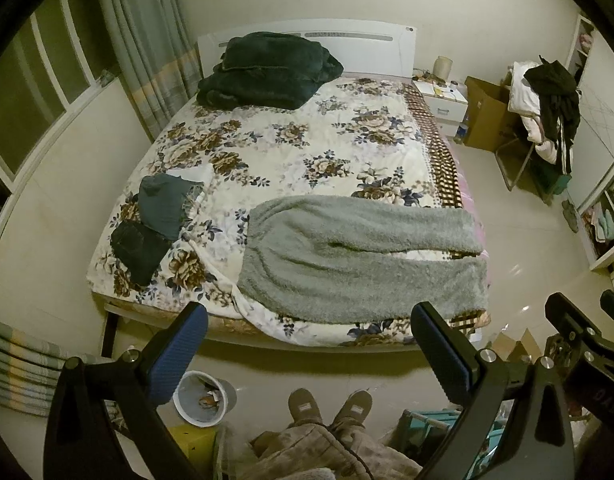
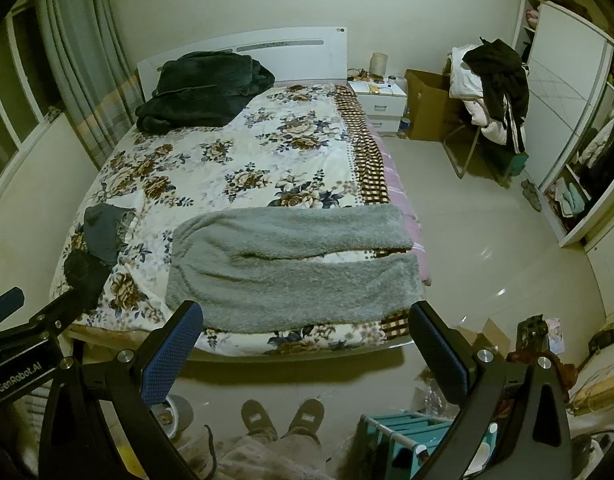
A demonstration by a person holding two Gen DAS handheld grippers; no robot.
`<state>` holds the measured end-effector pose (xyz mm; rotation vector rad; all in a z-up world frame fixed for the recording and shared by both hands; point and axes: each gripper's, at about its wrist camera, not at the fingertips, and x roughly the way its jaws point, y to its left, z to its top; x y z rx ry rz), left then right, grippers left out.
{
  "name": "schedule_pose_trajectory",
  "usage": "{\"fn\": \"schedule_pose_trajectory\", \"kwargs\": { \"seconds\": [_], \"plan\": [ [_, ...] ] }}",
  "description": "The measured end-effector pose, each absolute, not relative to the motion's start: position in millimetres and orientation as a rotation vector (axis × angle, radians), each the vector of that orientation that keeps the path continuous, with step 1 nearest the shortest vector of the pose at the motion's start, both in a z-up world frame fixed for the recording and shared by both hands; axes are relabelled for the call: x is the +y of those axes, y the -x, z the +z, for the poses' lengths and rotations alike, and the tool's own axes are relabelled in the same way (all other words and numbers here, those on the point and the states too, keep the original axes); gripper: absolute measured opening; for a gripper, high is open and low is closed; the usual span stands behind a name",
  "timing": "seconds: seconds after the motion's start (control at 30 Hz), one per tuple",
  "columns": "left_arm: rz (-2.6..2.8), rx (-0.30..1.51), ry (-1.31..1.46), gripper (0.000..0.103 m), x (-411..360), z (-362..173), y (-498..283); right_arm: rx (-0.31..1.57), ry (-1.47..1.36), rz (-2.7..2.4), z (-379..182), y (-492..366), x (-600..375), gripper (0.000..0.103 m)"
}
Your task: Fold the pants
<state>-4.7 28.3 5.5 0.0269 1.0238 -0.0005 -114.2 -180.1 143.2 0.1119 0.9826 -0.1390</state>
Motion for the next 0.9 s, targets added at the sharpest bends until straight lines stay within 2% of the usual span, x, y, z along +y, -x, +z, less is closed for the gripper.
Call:
{"fn": "schedule_pose_trajectory", "kwargs": {
  "seconds": [0.9],
  "plan": [
    [0.008,1.009,-0.036,0.103,35,17,9,0.982,-0.087,-0.114,150,119,-176,0.103]
  ]
}}
